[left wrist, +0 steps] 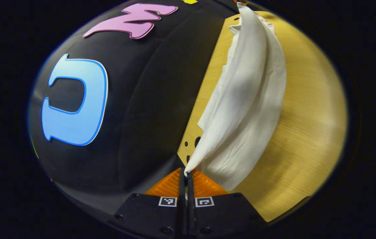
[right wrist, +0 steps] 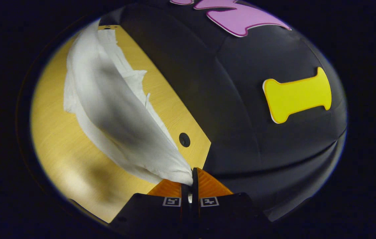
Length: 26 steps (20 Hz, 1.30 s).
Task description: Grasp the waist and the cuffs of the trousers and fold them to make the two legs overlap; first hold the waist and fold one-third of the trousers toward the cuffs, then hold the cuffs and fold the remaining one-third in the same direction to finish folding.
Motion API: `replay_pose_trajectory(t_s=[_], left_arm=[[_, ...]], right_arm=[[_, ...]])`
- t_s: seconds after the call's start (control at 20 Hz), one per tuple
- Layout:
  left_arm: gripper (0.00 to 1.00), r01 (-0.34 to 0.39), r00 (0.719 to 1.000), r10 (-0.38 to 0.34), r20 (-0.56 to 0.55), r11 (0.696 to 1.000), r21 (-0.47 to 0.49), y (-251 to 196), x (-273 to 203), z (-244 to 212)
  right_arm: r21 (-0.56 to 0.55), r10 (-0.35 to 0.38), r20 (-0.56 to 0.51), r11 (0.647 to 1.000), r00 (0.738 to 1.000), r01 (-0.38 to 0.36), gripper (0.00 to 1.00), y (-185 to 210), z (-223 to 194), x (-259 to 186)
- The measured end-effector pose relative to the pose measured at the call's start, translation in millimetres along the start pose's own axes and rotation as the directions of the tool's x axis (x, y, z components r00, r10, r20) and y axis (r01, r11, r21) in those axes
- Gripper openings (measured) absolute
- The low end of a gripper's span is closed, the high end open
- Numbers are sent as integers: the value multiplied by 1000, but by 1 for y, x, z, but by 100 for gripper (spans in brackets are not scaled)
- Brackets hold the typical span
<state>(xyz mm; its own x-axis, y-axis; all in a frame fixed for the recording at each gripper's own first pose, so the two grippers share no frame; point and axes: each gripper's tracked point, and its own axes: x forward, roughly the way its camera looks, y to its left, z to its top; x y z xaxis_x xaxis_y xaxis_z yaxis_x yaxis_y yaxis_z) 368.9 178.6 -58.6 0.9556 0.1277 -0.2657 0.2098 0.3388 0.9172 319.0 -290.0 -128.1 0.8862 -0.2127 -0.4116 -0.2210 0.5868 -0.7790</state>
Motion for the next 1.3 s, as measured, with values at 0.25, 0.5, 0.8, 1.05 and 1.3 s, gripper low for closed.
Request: replay_pose_trajectory(t_s=[0.25, 0.5, 0.8, 1.05, 1.3], left_arm=[[6, 11, 999, -16, -31, 988, -153, 1, 67, 35], [6, 68, 994, -88, -63, 962, -263, -30, 116, 48], [36, 148, 981, -182, -61, 919, -365, -61, 113, 48], [89, 64, 994, -106, -39, 810, -583, -37, 62, 28], [96, -46, 996, -34, -79, 572, -819, -24, -23, 7]], right_arm=[[388, 18, -95, 921, 995, 20, 6, 0, 19, 41], [614, 129, -158, 789, 979, -5, 6, 3, 22, 37], [754, 170, -166, 656, 971, 14, 74, -14, 11, 26], [829, 61, -161, 551, 985, 101, 98, -54, -14, -12], [970, 40, -123, 218, 992, 112, 99, -54, -26, -20]])
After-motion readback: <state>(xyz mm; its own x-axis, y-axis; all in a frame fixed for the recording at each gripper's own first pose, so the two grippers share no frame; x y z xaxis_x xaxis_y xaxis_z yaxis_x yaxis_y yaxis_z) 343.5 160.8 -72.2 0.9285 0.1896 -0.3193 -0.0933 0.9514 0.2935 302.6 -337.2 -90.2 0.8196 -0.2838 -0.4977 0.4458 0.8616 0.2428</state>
